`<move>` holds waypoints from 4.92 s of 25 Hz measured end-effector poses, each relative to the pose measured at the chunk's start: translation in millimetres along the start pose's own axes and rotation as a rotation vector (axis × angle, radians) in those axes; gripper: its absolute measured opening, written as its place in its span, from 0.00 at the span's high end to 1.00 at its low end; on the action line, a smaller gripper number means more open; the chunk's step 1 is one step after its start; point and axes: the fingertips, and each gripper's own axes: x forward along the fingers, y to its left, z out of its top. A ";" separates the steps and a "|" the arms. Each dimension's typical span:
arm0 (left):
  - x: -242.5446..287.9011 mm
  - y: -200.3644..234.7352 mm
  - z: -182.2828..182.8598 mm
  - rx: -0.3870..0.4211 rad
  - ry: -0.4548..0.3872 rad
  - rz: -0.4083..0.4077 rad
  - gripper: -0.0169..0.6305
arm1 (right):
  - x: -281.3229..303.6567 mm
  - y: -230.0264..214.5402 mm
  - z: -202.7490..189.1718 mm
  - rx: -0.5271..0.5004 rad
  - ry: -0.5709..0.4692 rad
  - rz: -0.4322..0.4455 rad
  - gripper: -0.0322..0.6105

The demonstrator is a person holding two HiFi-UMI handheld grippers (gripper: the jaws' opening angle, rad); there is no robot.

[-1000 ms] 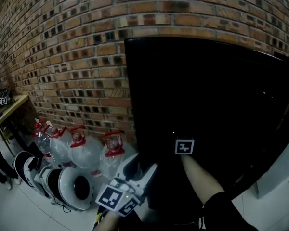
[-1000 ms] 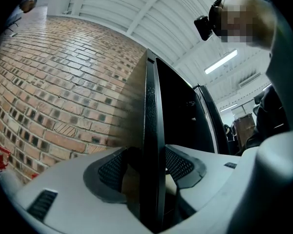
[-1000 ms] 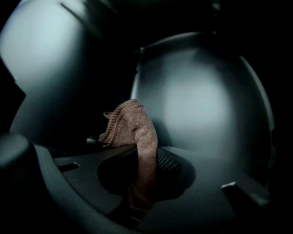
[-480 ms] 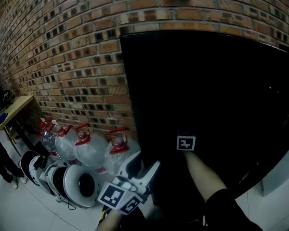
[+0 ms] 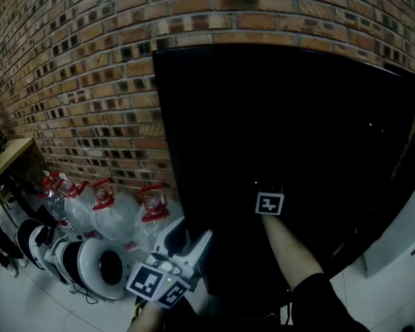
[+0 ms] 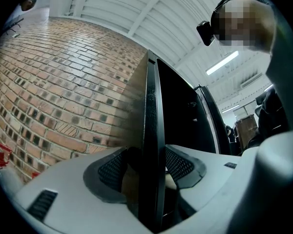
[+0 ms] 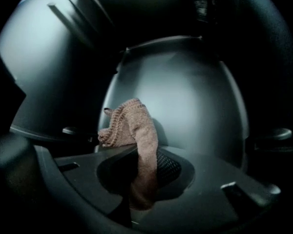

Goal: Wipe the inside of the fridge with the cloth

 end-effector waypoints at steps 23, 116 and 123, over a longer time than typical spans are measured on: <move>0.5 0.0 0.3 -0.016 -0.009 0.013 0.60 | -33.1 -118.4 -21.8 0.084 0.087 -0.311 0.84; -1.1 0.7 -4.5 0.001 0.028 0.036 0.61 | -49.1 -89.9 -104.2 0.002 0.482 -0.096 0.84; -14.0 -3.0 0.6 -0.001 0.007 0.043 0.61 | -94.6 -33.5 -73.5 0.097 0.394 0.186 0.84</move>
